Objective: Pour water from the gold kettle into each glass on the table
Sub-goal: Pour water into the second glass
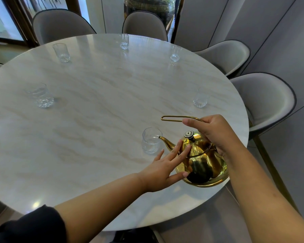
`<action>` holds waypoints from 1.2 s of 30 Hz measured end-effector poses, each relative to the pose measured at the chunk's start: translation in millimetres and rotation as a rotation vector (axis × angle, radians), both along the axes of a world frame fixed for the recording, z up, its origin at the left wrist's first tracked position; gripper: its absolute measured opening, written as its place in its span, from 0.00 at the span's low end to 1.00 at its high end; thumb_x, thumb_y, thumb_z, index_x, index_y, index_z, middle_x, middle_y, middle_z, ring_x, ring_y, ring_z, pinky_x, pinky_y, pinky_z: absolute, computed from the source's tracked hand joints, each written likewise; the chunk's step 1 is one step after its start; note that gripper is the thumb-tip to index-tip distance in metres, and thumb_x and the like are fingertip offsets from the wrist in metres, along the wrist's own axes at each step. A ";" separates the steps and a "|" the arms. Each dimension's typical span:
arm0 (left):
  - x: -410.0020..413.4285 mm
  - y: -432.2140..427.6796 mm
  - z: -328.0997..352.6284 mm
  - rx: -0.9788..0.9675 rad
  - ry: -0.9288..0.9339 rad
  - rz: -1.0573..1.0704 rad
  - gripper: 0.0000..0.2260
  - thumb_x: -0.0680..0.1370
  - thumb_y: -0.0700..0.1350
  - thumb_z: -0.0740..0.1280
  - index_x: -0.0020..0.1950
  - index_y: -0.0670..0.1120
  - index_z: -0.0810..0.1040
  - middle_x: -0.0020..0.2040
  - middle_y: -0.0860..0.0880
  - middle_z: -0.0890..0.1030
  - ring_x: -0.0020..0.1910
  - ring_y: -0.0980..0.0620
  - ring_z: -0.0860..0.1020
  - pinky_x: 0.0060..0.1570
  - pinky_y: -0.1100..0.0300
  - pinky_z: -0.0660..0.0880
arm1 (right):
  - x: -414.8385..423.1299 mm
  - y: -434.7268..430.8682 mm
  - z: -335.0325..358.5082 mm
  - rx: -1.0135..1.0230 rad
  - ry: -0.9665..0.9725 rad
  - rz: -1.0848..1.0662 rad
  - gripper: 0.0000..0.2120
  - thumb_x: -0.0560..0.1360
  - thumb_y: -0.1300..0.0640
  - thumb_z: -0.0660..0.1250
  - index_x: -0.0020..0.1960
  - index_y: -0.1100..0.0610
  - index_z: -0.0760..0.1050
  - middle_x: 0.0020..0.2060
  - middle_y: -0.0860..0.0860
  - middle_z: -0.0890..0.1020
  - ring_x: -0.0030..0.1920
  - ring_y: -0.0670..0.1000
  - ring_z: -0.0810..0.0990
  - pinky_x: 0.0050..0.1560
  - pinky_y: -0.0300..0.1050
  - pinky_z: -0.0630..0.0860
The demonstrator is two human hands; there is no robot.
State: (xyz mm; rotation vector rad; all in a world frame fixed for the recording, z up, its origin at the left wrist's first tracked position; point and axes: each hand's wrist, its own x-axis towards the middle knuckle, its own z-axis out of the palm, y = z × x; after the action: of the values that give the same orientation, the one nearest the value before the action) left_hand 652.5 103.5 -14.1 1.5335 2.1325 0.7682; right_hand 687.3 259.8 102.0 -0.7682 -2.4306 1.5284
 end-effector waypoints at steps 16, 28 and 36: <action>-0.1 2.3 0.3 0.009 -0.037 0.012 0.29 0.80 0.61 0.49 0.71 0.65 0.31 0.74 0.56 0.30 0.76 0.54 0.49 0.72 0.52 0.35 | -1.9 -2.9 6.4 0.032 -0.015 0.016 0.24 0.69 0.47 0.74 0.22 0.53 0.65 0.16 0.44 0.64 0.15 0.41 0.63 0.30 0.41 0.62; 1.2 0.2 -1.1 0.010 -0.042 0.023 0.29 0.80 0.60 0.50 0.72 0.64 0.32 0.75 0.56 0.31 0.76 0.54 0.47 0.71 0.54 0.34 | -3.7 -4.5 5.7 0.062 -0.032 0.012 0.23 0.69 0.46 0.73 0.23 0.53 0.66 0.17 0.44 0.64 0.16 0.40 0.63 0.31 0.42 0.64; 2.1 0.4 0.4 0.001 -0.051 0.024 0.29 0.80 0.60 0.49 0.71 0.64 0.31 0.75 0.56 0.30 0.76 0.54 0.48 0.72 0.52 0.35 | -5.0 -4.5 5.1 0.093 -0.050 0.019 0.23 0.67 0.43 0.73 0.25 0.55 0.66 0.22 0.50 0.64 0.20 0.43 0.62 0.33 0.43 0.65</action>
State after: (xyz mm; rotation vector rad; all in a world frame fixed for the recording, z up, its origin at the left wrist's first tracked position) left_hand 654.6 103.9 -13.7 1.4752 2.1172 0.8088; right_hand 682.4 255.4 107.1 -0.7763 -2.5320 1.4076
